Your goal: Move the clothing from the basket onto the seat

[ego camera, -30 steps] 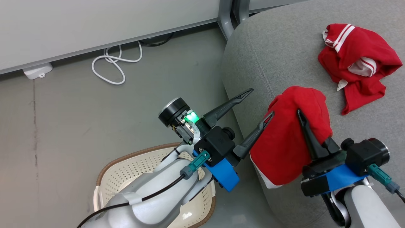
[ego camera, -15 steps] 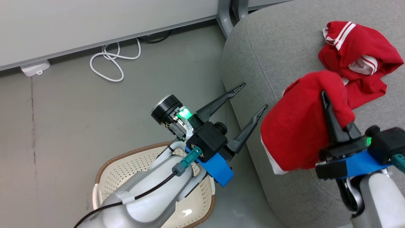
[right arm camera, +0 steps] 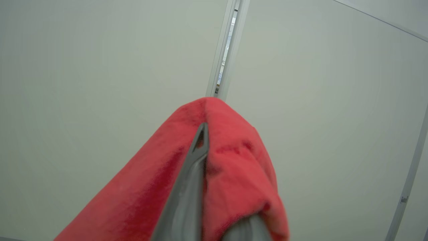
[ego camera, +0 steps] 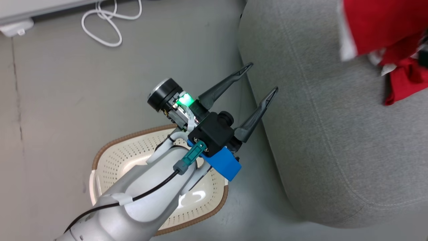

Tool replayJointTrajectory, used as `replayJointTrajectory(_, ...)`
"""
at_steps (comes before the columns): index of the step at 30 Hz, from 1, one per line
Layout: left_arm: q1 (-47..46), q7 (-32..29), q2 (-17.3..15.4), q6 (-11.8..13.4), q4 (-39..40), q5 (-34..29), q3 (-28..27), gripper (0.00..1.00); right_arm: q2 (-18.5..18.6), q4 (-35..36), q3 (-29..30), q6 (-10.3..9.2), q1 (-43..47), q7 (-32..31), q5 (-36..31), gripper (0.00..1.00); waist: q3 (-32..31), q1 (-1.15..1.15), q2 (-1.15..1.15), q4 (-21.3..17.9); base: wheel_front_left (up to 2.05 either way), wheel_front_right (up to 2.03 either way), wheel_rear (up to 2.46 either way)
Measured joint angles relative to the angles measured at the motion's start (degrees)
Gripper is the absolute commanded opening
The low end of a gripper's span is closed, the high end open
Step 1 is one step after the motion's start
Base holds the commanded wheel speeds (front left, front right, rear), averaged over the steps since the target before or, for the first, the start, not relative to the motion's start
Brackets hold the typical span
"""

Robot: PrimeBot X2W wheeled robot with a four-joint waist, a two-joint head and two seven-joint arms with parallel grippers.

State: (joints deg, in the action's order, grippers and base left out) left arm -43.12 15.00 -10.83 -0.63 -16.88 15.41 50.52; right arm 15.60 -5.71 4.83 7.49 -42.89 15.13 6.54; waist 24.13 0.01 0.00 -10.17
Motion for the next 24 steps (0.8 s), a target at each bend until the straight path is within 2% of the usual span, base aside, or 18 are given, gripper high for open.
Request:
replayJointTrajectory(7,-1.78,0.02,-0.22,-0.49,0.02,-1.21,-0.62,1.00,6.46,-4.47,5.05,0.00,-10.93,0.00,-0.49,0.00,5.00,0.00,0.00,1.25,0.00,0.00,0.00)
replayJointTrajectory(13,-2.60,0.05,-0.14,-0.90,-0.01,-1.99,-0.99,1.00,11.22,-9.42,10.15,0.00,-14.38,0.00,-0.59,0.00,7.65,0.00,0.00,1.79,0.00,0.00,0.00)
replayJointTrajectory(18,-2.87,0.05,-0.16,-1.01,-0.01,-2.45,-1.37,1.00,12.51,-14.63,11.96,0.00,-13.85,0.00,0.26,0.00,8.91,0.00,0.00,1.58,0.00,0.00,0.00)
replayJointTrajectory(24,-3.96,0.05,0.31,-1.55,-0.26,-2.92,-1.30,1.00,10.68,-22.84,10.40,0.00,-10.61,-0.01,1.75,0.00,10.49,0.00,0.00,1.45,0.00,0.00,0.00)
